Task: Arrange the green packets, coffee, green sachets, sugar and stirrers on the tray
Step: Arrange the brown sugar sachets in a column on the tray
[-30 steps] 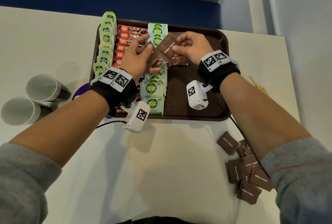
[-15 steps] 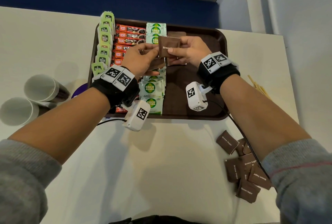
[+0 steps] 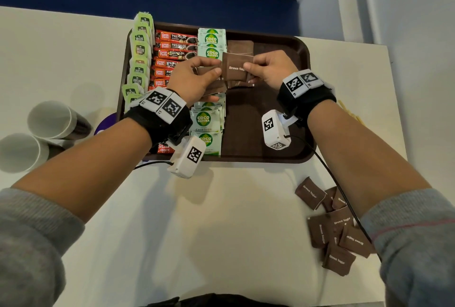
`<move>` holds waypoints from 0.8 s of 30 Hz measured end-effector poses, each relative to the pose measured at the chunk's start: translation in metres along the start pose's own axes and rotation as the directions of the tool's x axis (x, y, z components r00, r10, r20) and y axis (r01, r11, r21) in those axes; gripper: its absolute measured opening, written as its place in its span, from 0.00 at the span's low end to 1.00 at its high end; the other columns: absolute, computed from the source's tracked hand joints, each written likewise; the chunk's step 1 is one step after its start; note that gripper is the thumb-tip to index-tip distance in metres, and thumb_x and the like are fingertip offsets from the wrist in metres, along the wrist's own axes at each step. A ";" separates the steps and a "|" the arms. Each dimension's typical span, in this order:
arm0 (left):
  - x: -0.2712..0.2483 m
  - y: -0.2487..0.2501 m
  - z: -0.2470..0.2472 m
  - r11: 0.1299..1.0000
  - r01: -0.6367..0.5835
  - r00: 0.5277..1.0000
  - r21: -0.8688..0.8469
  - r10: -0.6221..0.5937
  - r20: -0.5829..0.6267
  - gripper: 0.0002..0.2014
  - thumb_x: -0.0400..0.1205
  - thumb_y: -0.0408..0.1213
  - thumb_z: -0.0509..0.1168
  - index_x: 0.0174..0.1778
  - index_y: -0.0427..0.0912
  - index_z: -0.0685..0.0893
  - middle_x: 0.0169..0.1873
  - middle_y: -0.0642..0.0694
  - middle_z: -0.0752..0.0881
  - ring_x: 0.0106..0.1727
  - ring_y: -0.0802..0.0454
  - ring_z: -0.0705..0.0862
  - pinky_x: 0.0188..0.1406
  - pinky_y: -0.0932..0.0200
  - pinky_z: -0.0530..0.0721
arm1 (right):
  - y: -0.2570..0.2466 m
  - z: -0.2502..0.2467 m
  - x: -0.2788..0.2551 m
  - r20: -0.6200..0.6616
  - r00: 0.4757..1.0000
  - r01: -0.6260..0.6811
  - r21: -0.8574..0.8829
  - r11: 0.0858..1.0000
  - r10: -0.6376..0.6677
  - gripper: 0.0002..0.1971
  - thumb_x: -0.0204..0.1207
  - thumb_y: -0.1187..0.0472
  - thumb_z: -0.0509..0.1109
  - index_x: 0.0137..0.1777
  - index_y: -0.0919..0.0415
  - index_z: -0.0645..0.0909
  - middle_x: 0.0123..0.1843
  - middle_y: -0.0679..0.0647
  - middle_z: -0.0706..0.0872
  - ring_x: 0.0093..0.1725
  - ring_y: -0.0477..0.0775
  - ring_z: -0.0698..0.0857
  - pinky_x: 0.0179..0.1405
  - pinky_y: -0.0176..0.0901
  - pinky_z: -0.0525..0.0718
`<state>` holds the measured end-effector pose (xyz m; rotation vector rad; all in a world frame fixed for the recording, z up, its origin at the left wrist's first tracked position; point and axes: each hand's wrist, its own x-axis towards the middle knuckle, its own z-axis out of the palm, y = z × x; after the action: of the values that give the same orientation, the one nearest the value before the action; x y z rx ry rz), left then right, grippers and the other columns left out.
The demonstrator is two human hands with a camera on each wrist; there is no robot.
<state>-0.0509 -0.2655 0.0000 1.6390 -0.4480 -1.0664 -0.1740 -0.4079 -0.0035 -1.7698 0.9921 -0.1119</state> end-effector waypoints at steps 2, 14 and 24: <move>0.001 -0.001 -0.003 1.000 0.006 1.000 -0.003 -0.006 -0.011 0.05 0.82 0.33 0.67 0.50 0.47 0.84 0.50 0.44 0.86 0.43 0.48 0.90 0.28 0.60 0.89 | 0.011 -0.002 0.005 -0.048 0.998 -0.050 -0.097 0.994 0.045 0.09 0.79 0.61 0.68 0.44 0.66 0.85 0.34 0.52 0.85 0.32 0.45 0.84 0.45 0.37 0.86; 0.001 -0.003 -0.006 1.000 0.006 1.000 -0.014 -0.007 -0.028 0.05 0.81 0.35 0.68 0.45 0.51 0.83 0.47 0.49 0.84 0.45 0.50 0.88 0.29 0.59 0.89 | 0.035 0.009 0.015 -0.209 0.970 -0.170 -0.221 0.960 0.124 0.06 0.72 0.58 0.77 0.46 0.59 0.86 0.38 0.55 0.88 0.35 0.49 0.87 0.52 0.42 0.87; 0.000 -0.003 -0.006 1.000 0.012 1.000 -0.015 -0.013 -0.026 0.05 0.82 0.34 0.67 0.44 0.50 0.83 0.45 0.49 0.84 0.42 0.50 0.88 0.30 0.59 0.90 | 0.035 0.015 0.013 -0.249 0.958 -0.188 -0.163 0.968 0.144 0.09 0.70 0.60 0.79 0.34 0.54 0.81 0.31 0.50 0.85 0.33 0.51 0.89 0.45 0.43 0.90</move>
<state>-0.0468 -0.2608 -0.0022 1.6422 -0.4120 -1.0543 -0.1778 -0.4088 -0.0433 -1.8617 1.3579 -0.1277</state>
